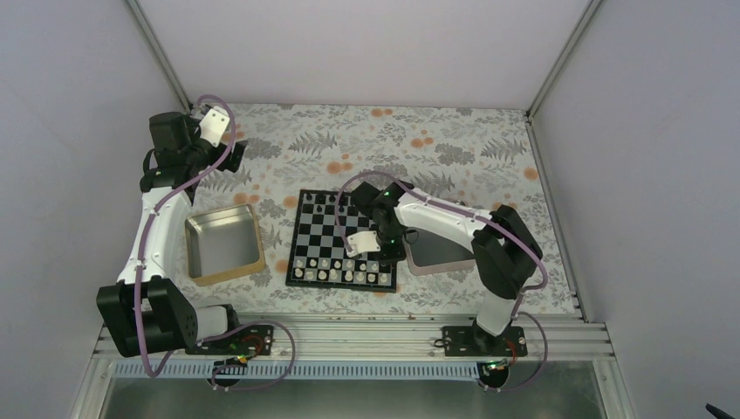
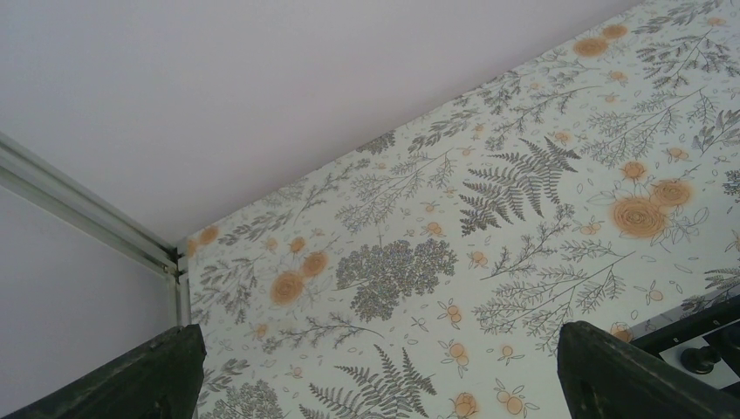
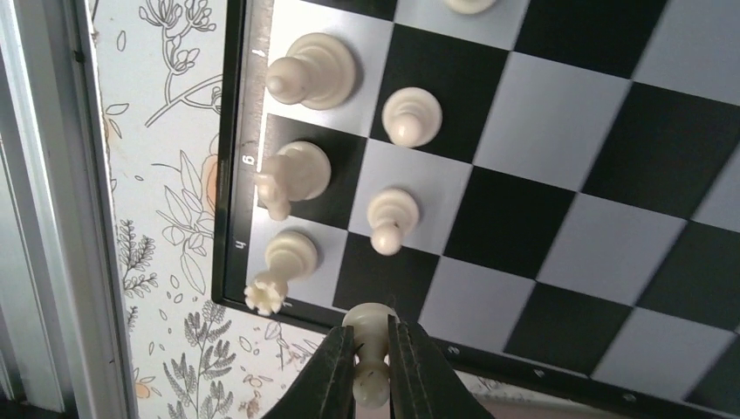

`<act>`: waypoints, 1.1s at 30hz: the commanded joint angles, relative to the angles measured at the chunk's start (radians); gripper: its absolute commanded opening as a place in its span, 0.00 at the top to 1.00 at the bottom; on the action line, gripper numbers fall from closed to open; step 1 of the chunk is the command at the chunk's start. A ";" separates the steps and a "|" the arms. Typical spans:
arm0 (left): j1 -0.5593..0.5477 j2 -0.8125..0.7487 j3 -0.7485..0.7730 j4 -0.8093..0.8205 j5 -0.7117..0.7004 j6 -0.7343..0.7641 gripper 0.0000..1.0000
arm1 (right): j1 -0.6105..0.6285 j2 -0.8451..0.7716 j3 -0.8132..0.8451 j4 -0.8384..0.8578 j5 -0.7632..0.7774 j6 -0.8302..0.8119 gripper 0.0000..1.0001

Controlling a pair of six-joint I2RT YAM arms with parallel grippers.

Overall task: Set up the chess pieces on the board
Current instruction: Place the chess piece on the chessboard.

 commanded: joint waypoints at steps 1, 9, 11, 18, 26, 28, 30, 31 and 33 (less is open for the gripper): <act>0.007 -0.005 0.020 0.006 0.018 -0.010 0.00 | 0.009 0.033 -0.037 0.040 -0.049 0.006 0.89; 0.007 -0.007 0.020 0.006 0.015 -0.012 0.00 | 0.011 0.041 -0.064 0.067 -0.051 -0.001 0.88; 0.007 -0.007 0.021 0.004 0.016 -0.011 0.00 | 0.012 0.043 -0.069 0.069 -0.047 -0.002 0.88; 0.007 -0.009 0.020 0.004 0.017 -0.013 0.00 | 0.008 0.046 -0.076 0.076 -0.038 0.000 0.87; 0.007 -0.011 0.014 0.008 0.016 -0.013 0.00 | -0.006 0.047 -0.085 0.089 -0.018 -0.004 0.84; 0.007 -0.010 0.015 0.009 0.018 -0.013 0.00 | -0.006 0.051 -0.086 0.090 -0.019 -0.003 0.81; 0.006 -0.007 0.013 0.008 0.019 -0.013 0.00 | -0.009 0.051 -0.087 0.095 -0.014 -0.003 0.80; 0.007 -0.005 0.014 0.008 0.019 -0.013 0.00 | -0.011 0.052 -0.087 0.095 -0.012 -0.003 0.79; 0.007 -0.007 0.015 0.008 0.020 -0.013 0.00 | -0.014 0.050 -0.085 0.094 -0.007 -0.002 0.77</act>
